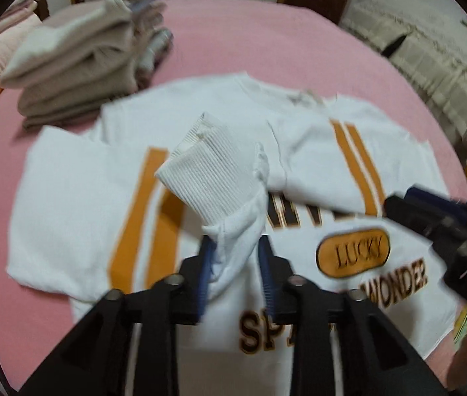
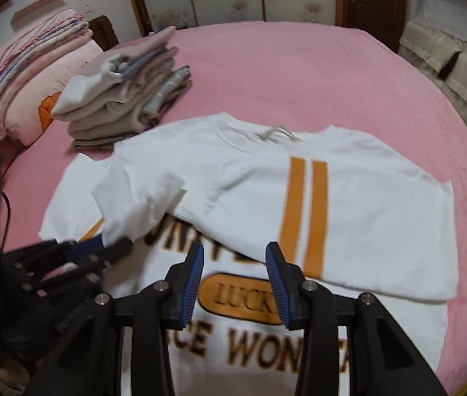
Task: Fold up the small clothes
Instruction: 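Grasp the sleeve cuff with the left tool and carry it across the body, then release the cuff with the left tool while the right tool grasps it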
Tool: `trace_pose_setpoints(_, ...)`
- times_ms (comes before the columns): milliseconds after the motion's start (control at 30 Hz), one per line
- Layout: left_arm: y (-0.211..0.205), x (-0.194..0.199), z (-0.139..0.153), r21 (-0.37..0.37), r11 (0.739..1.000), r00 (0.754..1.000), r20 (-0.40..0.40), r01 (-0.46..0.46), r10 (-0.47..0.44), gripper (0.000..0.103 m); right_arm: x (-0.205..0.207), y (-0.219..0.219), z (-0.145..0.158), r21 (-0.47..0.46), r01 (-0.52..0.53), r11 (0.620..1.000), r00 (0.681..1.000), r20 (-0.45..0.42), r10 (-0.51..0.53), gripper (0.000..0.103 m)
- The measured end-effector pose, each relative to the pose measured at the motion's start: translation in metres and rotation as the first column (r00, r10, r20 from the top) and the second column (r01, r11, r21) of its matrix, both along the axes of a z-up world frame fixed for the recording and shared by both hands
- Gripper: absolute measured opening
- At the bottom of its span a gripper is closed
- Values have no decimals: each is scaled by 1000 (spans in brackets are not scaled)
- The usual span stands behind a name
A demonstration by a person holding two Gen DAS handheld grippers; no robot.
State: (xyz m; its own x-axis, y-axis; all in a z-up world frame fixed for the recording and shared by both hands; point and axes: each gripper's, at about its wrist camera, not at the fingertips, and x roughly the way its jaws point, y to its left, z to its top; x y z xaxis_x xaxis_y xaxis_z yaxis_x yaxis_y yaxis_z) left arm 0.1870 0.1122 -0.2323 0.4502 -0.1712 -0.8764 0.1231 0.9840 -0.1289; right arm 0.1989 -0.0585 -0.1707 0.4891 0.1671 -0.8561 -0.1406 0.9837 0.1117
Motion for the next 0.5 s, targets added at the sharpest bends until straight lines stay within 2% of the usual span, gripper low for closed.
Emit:
trace_pose_setpoints(133,-8,-25,-2,-38,999,999,33,15,-14,59,-6,-23,-4,32,33,999,999,-16,-33,39)
trace_pose_setpoints(200,-3,-33,7,-81,997,998,61,14,-9,66,-8,-29,-4,52,37,998,999,-18,-36,39)
trace_pose_setpoints(333,17,-51,32,-111,994,994,105,-16,28,66,-9,-24,0,84,11,996,1000,-13,-10,39)
trace_pose_setpoints(433,53,-69,44,-133,986,983,142,-99,118,66,-10,-10,9,103,-34,994,999,5,33,39)
trace_pose_setpoints(500,79,-76,45,-123,976,969,151,-179,197,66,-11,4,15,98,-79,992,997,21,77,39)
